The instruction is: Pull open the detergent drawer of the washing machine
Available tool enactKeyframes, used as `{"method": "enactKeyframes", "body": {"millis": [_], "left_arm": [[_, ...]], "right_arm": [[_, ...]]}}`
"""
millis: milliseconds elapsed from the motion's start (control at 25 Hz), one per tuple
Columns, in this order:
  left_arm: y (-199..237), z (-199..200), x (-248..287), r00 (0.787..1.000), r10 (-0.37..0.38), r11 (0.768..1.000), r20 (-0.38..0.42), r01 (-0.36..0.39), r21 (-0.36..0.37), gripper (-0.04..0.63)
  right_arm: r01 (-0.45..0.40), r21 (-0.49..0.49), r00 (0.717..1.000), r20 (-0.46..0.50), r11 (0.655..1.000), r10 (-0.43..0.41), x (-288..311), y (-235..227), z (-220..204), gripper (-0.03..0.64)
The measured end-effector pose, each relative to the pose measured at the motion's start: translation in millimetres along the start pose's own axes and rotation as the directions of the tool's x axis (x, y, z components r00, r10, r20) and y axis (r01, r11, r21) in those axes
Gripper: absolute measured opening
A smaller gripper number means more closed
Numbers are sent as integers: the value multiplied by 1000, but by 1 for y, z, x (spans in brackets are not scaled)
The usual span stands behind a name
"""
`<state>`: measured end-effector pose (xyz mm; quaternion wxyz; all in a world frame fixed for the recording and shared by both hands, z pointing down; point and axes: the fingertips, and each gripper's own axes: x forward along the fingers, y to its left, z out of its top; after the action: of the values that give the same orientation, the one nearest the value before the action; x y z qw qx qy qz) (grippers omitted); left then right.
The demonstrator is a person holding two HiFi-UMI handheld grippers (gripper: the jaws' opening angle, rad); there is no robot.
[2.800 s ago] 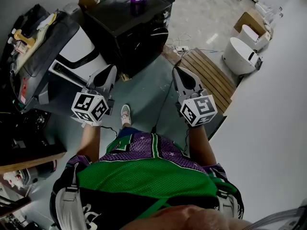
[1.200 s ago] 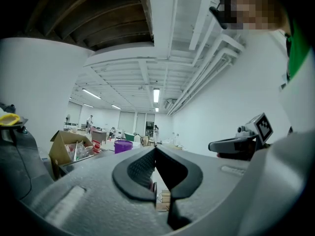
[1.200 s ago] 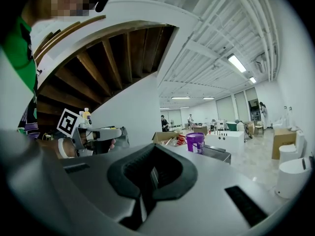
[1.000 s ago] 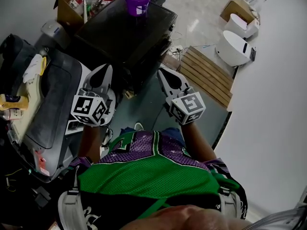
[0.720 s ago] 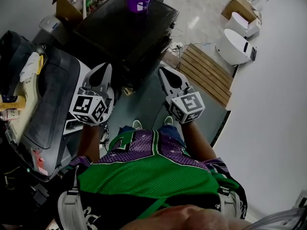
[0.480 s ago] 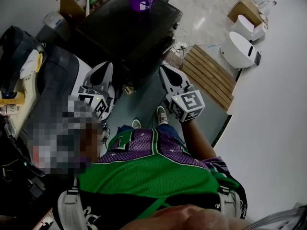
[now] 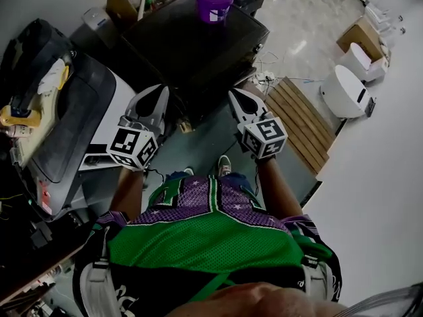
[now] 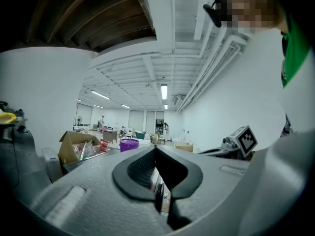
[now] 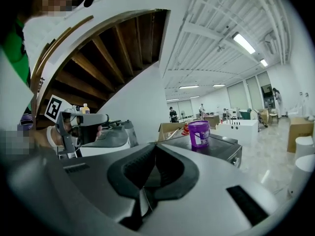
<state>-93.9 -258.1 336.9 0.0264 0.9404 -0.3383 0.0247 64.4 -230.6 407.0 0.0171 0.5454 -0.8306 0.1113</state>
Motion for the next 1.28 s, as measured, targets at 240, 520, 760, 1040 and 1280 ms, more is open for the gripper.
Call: {"method": "enactKeyframes", "body": {"millis": [240, 520, 760, 1040, 1280], "left_arm": [[-3, -2, 7, 1000, 28, 1000, -10, -28, 2, 14], [-7, -11, 11, 998, 42, 999, -38, -42, 4, 14], [-6, -19, 12, 996, 74, 997, -59, -75, -4, 14], [-14, -25, 8, 989, 108, 994, -98, -107, 24, 14], [-19, -33, 0, 976, 161, 987, -145, -155, 52, 14]], "right_arm": [[-114, 106, 993, -14, 988, 116, 18, -12, -16, 176], [-137, 328, 986, -50, 935, 162, 45, -34, -58, 207], [-108, 375, 975, -142, 921, 173, 76, -53, -118, 207], [-113, 416, 948, -226, 902, 223, 99, -65, -193, 207], [-149, 448, 924, -253, 882, 285, 118, -70, -237, 206]]}}
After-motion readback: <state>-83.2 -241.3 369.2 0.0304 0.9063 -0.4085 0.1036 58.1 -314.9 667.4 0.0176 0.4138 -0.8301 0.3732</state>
